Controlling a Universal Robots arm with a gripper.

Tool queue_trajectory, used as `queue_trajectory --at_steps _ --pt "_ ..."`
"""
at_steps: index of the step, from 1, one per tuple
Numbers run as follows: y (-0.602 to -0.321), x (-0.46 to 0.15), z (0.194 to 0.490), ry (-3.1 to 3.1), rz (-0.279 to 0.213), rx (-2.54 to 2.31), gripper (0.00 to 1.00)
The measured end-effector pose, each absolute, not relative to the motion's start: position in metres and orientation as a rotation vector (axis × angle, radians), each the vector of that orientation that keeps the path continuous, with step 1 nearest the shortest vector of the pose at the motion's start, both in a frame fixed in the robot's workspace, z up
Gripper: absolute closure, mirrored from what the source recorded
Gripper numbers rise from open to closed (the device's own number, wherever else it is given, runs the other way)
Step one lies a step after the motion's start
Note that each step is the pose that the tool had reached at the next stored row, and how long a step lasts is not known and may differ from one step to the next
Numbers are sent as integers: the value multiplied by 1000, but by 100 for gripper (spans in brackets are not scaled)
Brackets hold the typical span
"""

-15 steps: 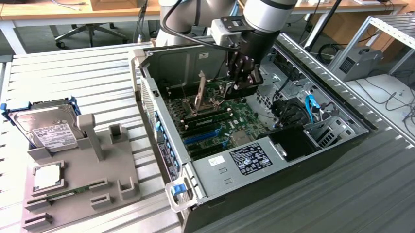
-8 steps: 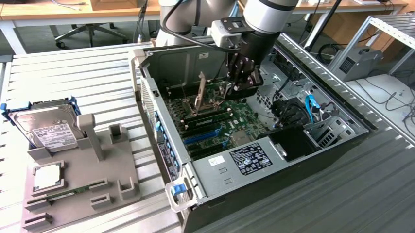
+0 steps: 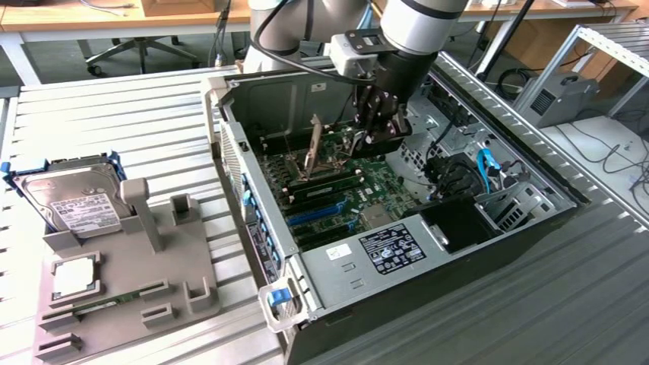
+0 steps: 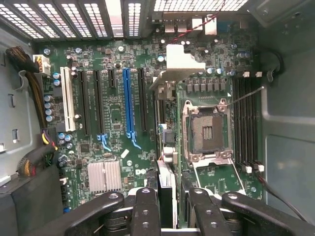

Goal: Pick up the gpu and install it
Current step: 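Insert the gpu into the slot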

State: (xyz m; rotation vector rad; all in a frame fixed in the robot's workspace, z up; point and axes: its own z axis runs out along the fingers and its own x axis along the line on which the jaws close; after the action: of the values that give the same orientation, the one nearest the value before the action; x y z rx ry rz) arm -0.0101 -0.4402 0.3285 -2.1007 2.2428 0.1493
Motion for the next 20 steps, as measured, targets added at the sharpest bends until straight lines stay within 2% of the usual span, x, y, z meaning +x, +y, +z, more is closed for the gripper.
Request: queue_trajectory --at_steps 20 --pt "-444 -13 325 2243 149 -2101 71"
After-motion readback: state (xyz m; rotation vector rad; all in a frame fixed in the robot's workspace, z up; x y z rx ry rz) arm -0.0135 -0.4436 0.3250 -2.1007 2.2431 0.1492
